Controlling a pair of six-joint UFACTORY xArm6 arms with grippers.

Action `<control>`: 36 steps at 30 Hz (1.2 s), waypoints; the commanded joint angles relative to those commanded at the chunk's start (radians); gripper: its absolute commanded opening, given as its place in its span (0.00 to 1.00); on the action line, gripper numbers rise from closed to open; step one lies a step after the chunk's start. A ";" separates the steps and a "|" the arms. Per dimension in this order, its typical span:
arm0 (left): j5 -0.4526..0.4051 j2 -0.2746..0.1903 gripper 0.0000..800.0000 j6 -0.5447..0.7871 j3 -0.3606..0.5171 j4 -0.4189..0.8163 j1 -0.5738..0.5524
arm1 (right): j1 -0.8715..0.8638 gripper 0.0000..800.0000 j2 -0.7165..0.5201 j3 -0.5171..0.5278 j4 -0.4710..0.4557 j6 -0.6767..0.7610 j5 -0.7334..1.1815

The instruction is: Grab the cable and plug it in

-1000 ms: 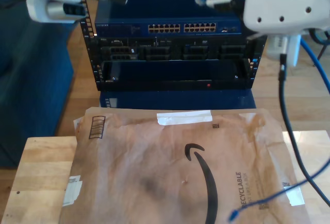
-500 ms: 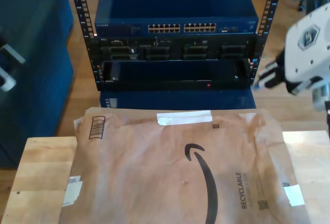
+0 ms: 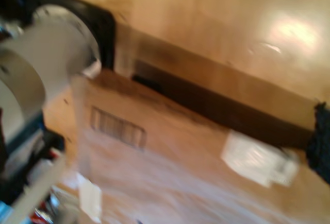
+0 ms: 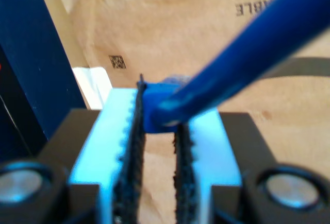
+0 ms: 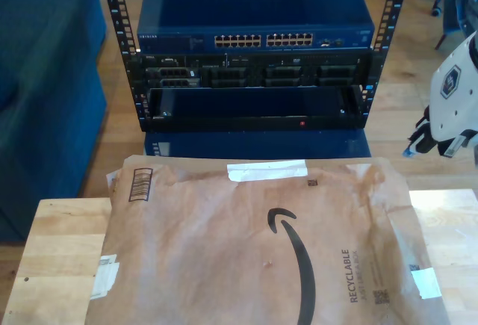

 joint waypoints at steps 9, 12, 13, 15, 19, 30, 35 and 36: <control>-0.080 -0.175 1.00 0.368 0.370 0.051 0.313 | -0.002 0.00 0.000 0.074 0.003 0.002 -0.012; -0.123 -0.183 1.00 0.456 0.450 0.071 0.456 | -0.002 0.00 -0.003 0.083 0.000 0.000 -0.012; -0.137 -0.186 1.00 0.488 0.474 0.091 0.493 | -0.003 0.00 -0.006 0.091 0.002 0.000 -0.012; -0.163 -0.198 1.00 0.545 0.526 0.114 0.568 | -0.002 0.00 -0.006 0.097 0.002 0.000 -0.012; -0.169 -0.209 1.00 0.695 0.600 0.112 0.700 | 0.003 0.00 0.000 0.104 0.006 0.000 -0.020; -0.331 -0.311 1.00 0.786 0.875 0.114 0.770 | 0.046 0.00 -0.021 0.265 0.006 0.002 -0.147; -0.408 -0.327 1.00 0.875 0.902 0.106 0.819 | 0.049 0.00 -0.055 0.362 0.014 0.005 -0.244; -0.451 -0.328 1.00 0.899 0.921 0.107 0.850 | 0.049 0.00 -0.055 0.381 0.014 0.005 -0.273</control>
